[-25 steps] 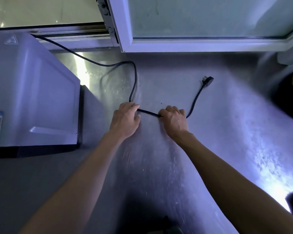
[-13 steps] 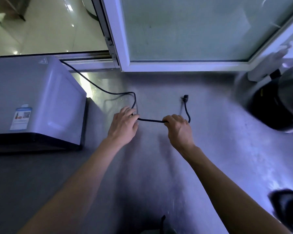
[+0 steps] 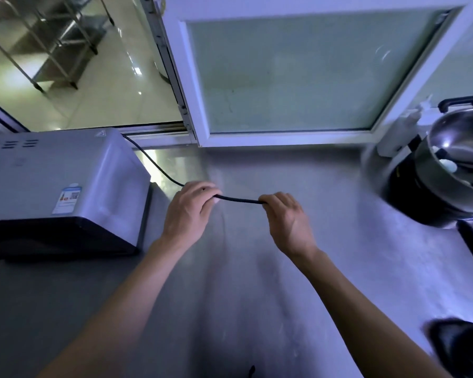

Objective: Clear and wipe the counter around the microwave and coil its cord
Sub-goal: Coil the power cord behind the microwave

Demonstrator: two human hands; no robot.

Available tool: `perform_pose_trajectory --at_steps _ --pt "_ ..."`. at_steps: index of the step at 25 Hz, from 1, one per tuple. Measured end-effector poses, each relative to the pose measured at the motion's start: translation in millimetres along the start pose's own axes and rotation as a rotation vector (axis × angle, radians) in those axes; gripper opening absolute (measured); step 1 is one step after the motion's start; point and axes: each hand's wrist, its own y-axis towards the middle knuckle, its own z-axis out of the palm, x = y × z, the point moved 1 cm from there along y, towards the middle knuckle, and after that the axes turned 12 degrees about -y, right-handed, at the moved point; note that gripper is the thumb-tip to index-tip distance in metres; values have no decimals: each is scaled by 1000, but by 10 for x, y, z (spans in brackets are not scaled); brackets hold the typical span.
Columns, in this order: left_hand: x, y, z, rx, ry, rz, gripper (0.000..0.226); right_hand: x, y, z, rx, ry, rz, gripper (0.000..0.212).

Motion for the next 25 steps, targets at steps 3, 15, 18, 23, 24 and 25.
perform_pose_trajectory --at_steps 3,15,18,23,24,25 --pt "-58 -20 -132 -15 -13 -24 17 137 30 -86 4 -3 -9 18" --pt "-58 14 -1075 -121 -100 67 24 1547 367 -391 -73 -79 -82 17" --pt "50 -38 -1329 -128 -164 93 29 1871 406 -393 -60 -104 -55 15" --pt "341 -185 -1536 -75 -300 25 47 2136 405 -493 -216 -160 -8 7" --pt "400 -215 -1550 -34 -297 14 49 2178 401 -526 -259 -166 -6 10" --pt "447 -242 -1554 6 -286 0 52 2217 401 -556 -290 -163 -4 11"
